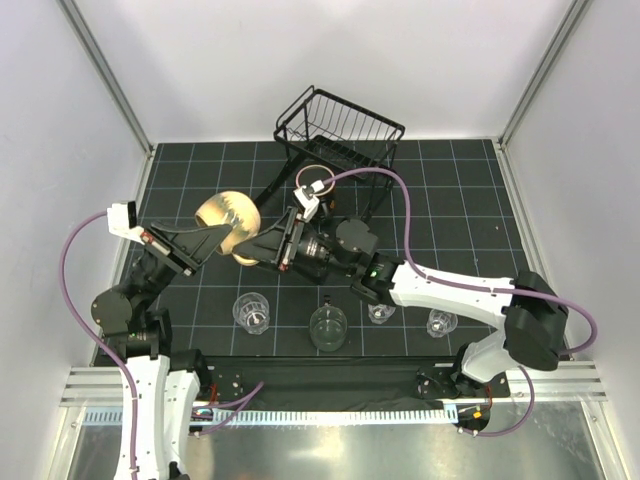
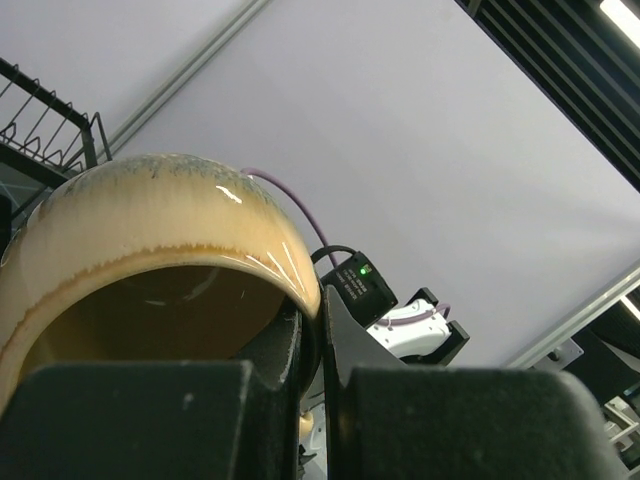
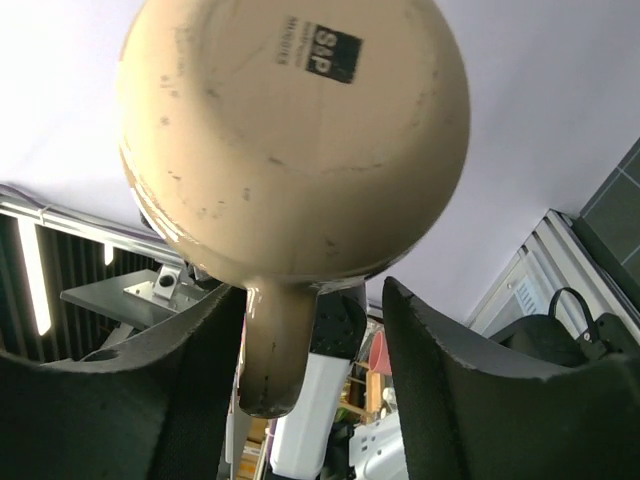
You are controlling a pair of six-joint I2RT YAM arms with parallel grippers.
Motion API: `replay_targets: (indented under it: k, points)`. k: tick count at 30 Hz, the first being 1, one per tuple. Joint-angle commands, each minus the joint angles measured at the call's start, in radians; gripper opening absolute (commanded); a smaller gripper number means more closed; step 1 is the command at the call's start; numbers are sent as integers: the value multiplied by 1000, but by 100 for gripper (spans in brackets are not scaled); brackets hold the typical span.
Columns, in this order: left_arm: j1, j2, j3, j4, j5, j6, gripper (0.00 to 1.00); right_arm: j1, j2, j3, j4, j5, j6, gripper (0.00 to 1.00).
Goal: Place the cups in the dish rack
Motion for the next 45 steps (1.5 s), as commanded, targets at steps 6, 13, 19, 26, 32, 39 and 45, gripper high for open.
replay_targets:
  k: [6, 13, 19, 26, 32, 39, 45]
  points:
    - [-14, -30, 2, 159, -7, -29, 0, 6, 32, 55, 127, 11, 7, 33]
    - [-27, -33, -10, 168, 10, -27, 0, 7, 74, 101, 115, -3, -10, 4]
    - [-31, -44, -7, 15, 10, 78, 39, 7, 61, 83, 102, 32, -81, 4]
    - [-27, -82, 48, -446, -47, 385, 96, -19, -9, 84, -124, 115, -261, 4]
    - [-29, -53, 182, -1011, -269, 710, 100, -39, -45, 104, -365, 262, -479, 4]
    - [-29, 13, 266, -1326, -607, 809, 98, -37, 29, 210, -617, 472, -757, 4]
    - [-29, 44, 245, -1294, -566, 780, 95, -39, 176, 319, -700, 626, -978, 4]
